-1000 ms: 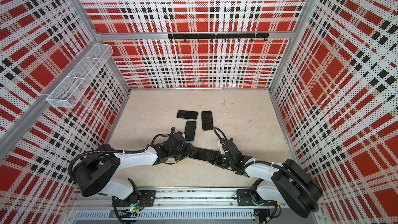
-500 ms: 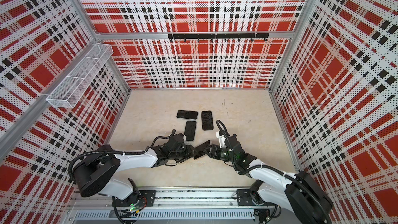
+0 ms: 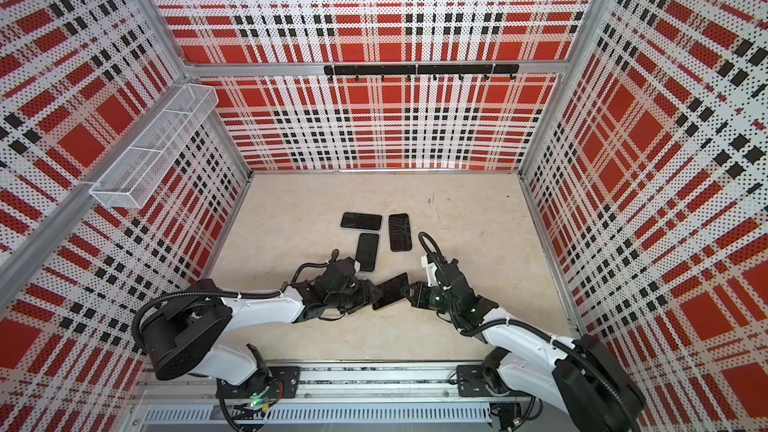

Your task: Put the phone into the phone case

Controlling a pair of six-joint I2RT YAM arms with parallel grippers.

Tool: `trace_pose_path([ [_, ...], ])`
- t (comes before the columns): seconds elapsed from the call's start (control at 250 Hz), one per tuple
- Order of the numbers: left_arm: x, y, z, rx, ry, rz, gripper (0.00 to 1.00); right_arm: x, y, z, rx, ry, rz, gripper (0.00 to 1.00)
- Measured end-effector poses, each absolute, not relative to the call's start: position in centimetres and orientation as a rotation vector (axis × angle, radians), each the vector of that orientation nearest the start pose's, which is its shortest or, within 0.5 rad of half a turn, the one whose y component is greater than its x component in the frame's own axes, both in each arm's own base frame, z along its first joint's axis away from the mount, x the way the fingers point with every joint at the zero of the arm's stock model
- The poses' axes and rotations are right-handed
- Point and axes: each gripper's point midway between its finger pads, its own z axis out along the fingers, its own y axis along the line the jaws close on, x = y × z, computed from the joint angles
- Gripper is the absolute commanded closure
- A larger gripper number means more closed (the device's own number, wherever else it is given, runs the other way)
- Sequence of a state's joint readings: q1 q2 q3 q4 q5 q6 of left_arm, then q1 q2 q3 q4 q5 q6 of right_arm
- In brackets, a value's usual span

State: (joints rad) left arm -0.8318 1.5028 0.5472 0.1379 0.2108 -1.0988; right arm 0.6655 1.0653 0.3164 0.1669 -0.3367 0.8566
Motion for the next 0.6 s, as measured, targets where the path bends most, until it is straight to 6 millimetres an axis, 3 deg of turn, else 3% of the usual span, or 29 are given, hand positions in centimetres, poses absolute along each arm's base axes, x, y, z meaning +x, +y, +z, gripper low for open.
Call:
trace_pose_path([
  [0.2,21.7,-28.7,3.5,-0.254,2.676,-1.036,0.35,20.8,23.5,9.2,-0.015,2.39,1.162,1.0],
  [0.368,22.2,-27.2,4.5,-0.281,2.641,-1.05,0.21,20.6,22.9,10.4,-0.046,2.383,1.134,1.0],
  [0.456,23.1,-26.1,6.8,-0.284,2.56,-1.101,0.14,21.1,22.2,12.4,-0.047,2.336,1.158,1.0],
  [0.6,24.8,-24.7,13.0,-0.225,2.357,-1.239,0.06,22.6,21.5,16.6,-0.04,2.231,1.255,1.0],
])
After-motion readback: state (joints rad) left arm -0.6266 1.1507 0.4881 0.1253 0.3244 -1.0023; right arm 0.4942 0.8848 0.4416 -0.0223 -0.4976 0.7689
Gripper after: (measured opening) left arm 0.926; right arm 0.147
